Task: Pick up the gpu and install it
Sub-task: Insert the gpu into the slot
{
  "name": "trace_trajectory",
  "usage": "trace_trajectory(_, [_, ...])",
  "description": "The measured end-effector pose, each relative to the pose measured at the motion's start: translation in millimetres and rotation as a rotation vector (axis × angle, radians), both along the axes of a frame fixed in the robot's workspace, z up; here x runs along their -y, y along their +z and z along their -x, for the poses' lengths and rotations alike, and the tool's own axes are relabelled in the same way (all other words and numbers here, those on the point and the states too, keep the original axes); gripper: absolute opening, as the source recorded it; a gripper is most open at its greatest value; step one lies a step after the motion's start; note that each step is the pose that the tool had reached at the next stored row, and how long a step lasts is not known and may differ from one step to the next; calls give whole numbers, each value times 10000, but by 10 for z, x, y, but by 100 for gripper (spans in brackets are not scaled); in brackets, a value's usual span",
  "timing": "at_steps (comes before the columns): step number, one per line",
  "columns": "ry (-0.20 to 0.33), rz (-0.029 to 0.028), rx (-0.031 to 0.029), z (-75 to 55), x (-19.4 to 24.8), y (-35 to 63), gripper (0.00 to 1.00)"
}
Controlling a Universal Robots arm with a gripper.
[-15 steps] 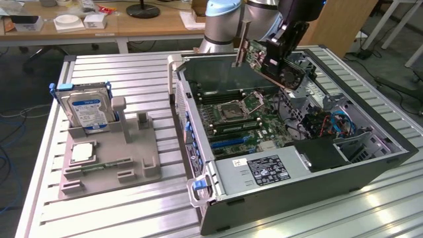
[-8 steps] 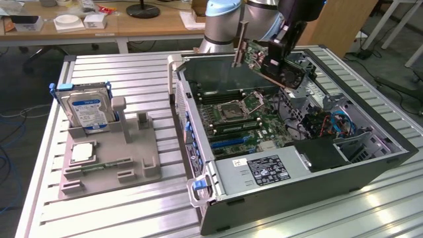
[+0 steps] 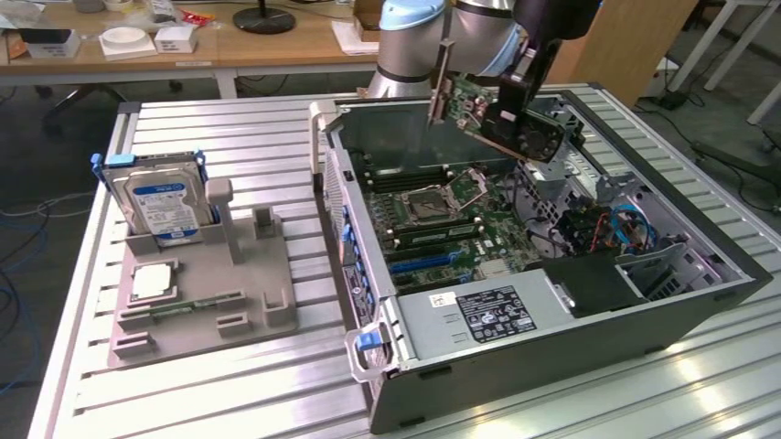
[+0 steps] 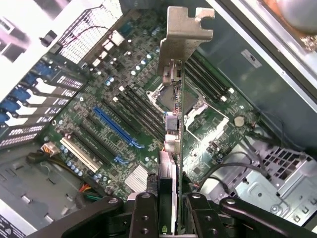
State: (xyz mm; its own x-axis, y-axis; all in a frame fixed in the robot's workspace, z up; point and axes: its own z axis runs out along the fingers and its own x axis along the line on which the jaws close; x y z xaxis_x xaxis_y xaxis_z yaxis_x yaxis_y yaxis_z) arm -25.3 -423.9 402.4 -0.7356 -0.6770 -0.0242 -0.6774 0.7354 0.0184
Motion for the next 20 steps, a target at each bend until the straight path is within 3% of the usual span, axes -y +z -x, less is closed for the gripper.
trace_trajectory(20, [2265, 0, 0, 0, 0, 0, 27])
